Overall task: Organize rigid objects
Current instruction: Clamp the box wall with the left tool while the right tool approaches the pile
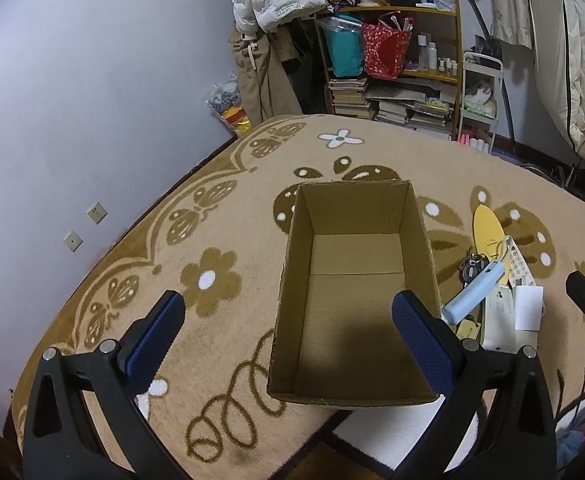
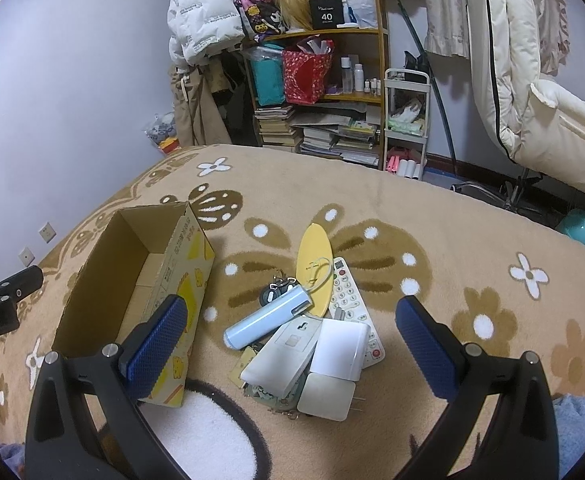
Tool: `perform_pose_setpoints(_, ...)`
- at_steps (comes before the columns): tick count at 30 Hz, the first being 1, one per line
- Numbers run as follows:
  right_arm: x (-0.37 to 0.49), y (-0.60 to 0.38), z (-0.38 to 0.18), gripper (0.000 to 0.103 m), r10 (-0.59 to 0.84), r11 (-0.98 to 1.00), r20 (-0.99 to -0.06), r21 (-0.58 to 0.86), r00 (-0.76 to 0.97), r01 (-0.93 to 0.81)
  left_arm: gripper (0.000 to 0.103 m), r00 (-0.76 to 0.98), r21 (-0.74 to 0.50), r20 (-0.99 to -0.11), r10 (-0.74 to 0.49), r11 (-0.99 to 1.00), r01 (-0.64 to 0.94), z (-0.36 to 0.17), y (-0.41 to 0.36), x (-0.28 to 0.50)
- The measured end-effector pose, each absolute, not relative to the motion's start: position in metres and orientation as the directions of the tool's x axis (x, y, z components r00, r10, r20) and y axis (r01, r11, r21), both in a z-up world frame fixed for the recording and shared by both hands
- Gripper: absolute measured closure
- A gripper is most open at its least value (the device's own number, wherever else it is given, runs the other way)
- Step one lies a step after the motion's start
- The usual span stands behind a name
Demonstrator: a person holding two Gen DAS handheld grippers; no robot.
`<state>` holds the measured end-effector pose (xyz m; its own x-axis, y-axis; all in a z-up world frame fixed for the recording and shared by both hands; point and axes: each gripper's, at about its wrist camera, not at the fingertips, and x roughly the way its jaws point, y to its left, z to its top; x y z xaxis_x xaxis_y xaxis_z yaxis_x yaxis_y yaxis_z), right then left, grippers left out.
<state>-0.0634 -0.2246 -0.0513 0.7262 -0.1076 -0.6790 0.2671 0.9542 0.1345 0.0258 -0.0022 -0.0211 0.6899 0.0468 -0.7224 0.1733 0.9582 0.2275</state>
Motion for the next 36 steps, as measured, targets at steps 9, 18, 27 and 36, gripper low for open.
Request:
perform_pose_setpoints(9,-0.052,-0.235,-0.067,0.0,-0.102,0.945,-0.714,0.149,0.692,0.293,0.001,0.658,0.24,-0.751,0.056,0.951,0.193,-0.033,-0.002,0.043)
perform_pose_setpoints(18,-0.041,-0.242,-0.082,0.0,-0.099,0.937,-0.755,0.148,0.648,0.315,0.001,0.601,0.175,-0.799,0.011,0.961,0.215,-0.049,0.004,0.065)
perform_pose_setpoints(27,-0.026,-0.237,-0.102,0.0,-0.097,0.947,-0.804,0.106,0.586,0.303,0.001,0.547,0.184,-0.835,0.06,0.967,0.176,-0.068,0.015,0.087)
perform_pose_setpoints(36,-0.009,-0.227,-0.129,0.0,-0.071,0.953,-0.847,0.098,0.527,0.286,0.001,0.462,0.214,-0.879,0.121,0.965,0.154,-0.092,0.024,0.1)
